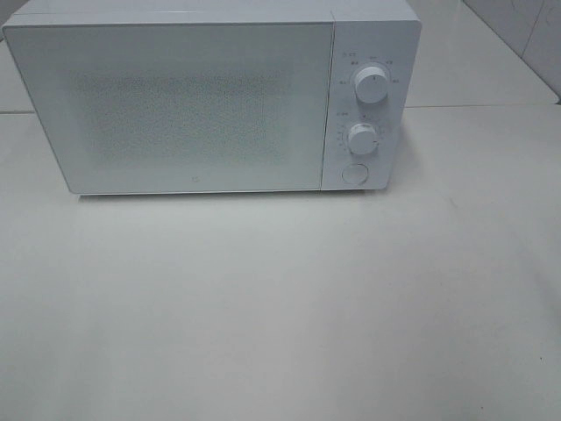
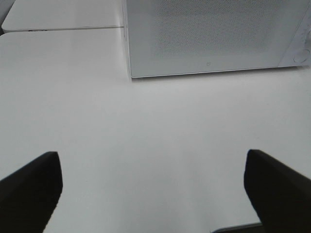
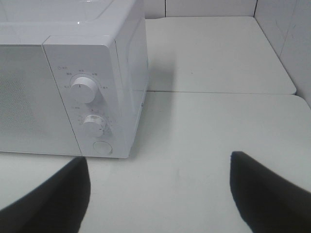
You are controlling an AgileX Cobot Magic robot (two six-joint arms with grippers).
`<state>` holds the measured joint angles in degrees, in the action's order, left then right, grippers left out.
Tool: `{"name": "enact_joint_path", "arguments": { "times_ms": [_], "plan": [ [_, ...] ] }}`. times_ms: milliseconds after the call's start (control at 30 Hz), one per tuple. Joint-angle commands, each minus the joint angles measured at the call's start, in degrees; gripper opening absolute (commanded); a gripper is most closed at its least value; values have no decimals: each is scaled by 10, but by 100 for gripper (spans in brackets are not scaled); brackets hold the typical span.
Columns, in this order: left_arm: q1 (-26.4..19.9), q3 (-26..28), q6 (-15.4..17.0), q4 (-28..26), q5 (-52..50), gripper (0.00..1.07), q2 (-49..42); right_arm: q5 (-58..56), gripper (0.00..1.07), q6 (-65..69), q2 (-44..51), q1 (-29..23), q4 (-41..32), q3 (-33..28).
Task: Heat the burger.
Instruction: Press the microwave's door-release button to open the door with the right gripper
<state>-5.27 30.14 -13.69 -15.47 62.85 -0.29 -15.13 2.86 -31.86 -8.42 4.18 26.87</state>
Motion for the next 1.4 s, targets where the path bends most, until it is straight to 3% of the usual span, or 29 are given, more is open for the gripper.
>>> {"name": "enact_joint_path", "arguments": {
  "times_ms": [33,267,667,800,933,967,1133,1200,1400],
  "plan": [
    [-1,-1,3,-2,-6,94,-11,58,76,-1,-57,3,0,-3],
    [-1,-1,3,-2,-6,94,-11,158,76,-1,-134,3,0,-11],
    [-1,-1,3,-2,-6,94,-11,461,76,-36,-293,3,0,-68],
    [-1,-1,3,-2,-6,94,-11,607,76,-77,-359,1,-28,-89],
    [-1,-1,3,-2,-6,94,-11,666,76,-102,-394,-2,-61,-95],
    [-1,-1,3,-2,-6,94,-11,689,76,-125,-417,-18,-101,-96],
    [-1,-1,3,-2,-6,94,-11,723,76,-170,-461,-67,-157,-96],
    [-1,-1,3,-2,-6,94,-11,766,76,-181,-510,-113,-207,-96],
    [-1,-1,3,-2,-6,94,-11,791,76,-182,-550,-155,-253,-95]
  ]
}}
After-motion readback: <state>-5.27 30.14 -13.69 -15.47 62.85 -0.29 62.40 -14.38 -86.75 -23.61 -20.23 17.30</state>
